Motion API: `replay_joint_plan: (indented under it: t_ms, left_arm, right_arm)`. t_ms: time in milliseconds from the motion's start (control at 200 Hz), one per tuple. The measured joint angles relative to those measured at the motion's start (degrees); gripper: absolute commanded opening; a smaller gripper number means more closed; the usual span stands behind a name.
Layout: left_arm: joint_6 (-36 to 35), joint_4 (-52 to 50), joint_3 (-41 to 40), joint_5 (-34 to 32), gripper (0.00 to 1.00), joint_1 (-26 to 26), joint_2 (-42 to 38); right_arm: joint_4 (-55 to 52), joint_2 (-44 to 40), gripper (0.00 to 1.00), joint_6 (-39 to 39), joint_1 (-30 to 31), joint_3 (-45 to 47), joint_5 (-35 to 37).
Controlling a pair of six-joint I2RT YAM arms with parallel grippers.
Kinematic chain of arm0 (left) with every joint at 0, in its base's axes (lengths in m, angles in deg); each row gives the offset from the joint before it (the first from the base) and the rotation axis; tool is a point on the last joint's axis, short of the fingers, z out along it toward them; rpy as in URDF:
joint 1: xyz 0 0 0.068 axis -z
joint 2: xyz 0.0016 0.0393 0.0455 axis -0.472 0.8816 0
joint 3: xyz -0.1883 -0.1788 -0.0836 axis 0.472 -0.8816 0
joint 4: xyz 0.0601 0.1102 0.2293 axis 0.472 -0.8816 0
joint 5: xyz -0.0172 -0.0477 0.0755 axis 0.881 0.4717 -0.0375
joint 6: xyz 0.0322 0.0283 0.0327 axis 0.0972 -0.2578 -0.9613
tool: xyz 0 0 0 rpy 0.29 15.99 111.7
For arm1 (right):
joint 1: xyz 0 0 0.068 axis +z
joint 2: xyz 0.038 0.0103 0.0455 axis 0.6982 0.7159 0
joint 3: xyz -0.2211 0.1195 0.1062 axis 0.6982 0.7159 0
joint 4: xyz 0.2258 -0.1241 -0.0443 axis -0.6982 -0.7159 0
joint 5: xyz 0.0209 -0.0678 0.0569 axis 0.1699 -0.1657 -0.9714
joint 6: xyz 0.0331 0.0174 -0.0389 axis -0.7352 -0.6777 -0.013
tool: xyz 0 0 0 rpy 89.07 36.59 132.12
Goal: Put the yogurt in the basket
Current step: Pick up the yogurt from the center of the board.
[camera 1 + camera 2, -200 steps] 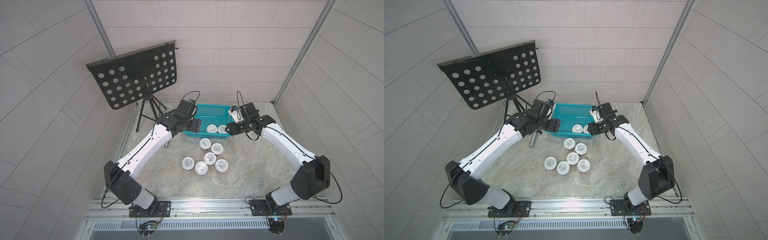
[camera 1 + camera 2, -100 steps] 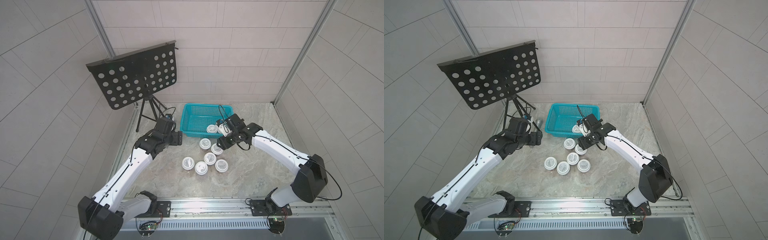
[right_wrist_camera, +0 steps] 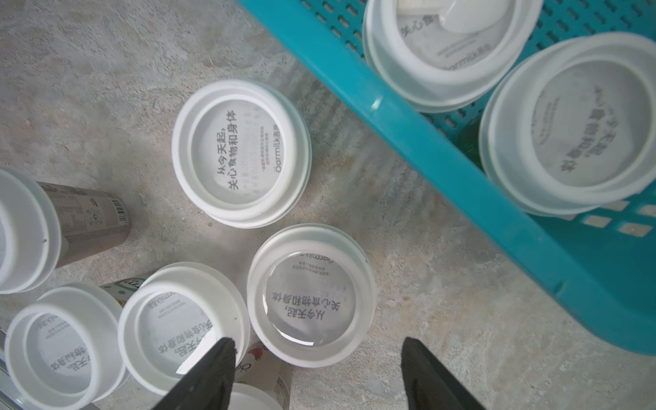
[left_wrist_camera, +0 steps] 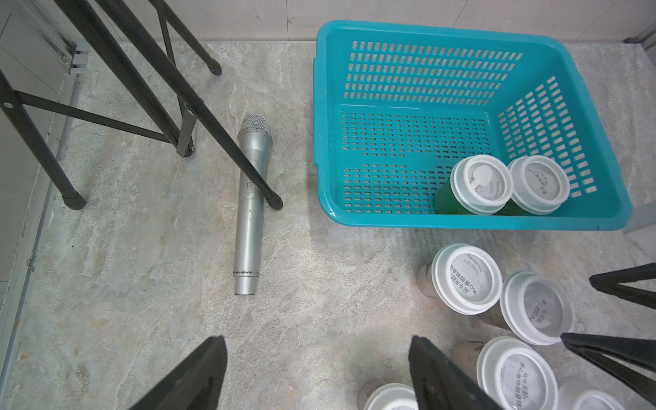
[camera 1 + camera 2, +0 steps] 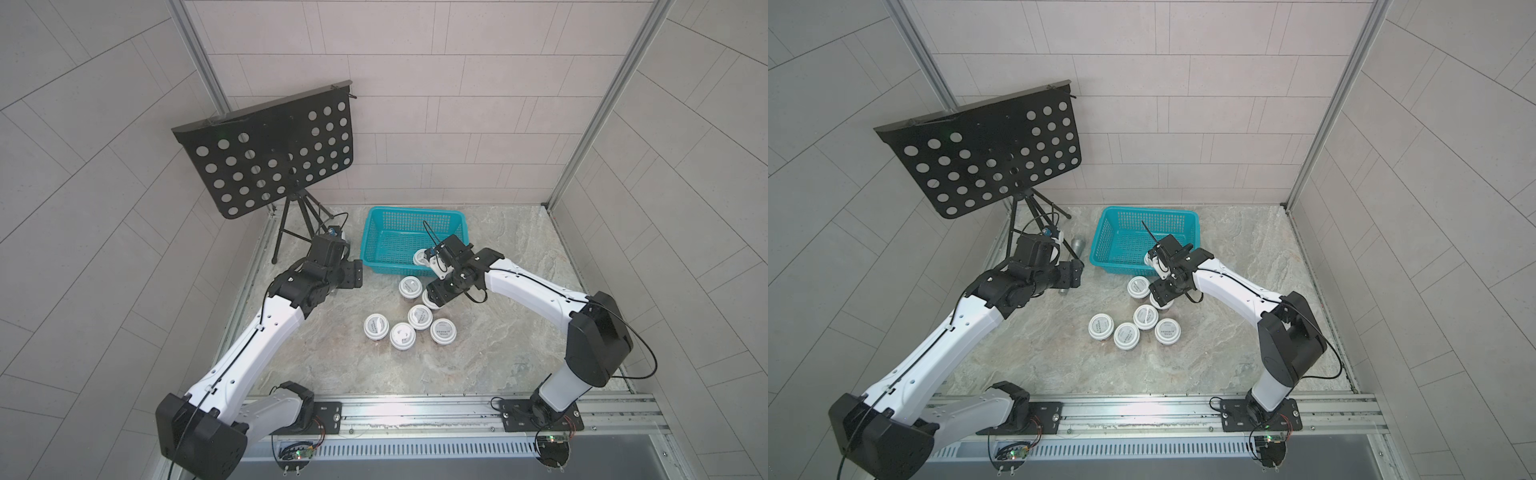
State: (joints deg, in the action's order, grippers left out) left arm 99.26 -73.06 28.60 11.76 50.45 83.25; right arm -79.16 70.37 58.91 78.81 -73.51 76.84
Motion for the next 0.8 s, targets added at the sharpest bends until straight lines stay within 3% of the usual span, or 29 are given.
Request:
replay_joint_plan:
  t_ms: [490,801]
  left_arm:
    - [0.00,0.07,0.00,0.61,0.88,-0.68,0.00]
    - [-0.02,0.07,0.00,1.16,0.87,-1.03,0.00]
  right_arm:
    - [0.24,4.28,0.79,-1.09,1.14,-0.92,1.68]
    - [0.61,5.29,0.72,-1.79,1.22,-2.08,2.71]
